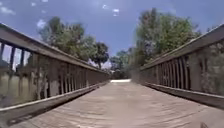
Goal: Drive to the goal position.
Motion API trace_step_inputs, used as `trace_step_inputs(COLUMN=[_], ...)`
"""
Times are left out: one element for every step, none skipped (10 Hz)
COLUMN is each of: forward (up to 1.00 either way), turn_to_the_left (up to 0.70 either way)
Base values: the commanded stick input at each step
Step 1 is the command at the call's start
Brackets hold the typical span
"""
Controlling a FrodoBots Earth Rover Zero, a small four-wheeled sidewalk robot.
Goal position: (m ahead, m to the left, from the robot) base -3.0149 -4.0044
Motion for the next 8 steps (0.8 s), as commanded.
trace_step_inputs(forward=[0.45,0.45,0.45,0.45,0.45,0.45,0.45,0.45], turn_to_the_left=[0.0,0.0,0.0,0.0,0.0,0.0,0.0,0.0])
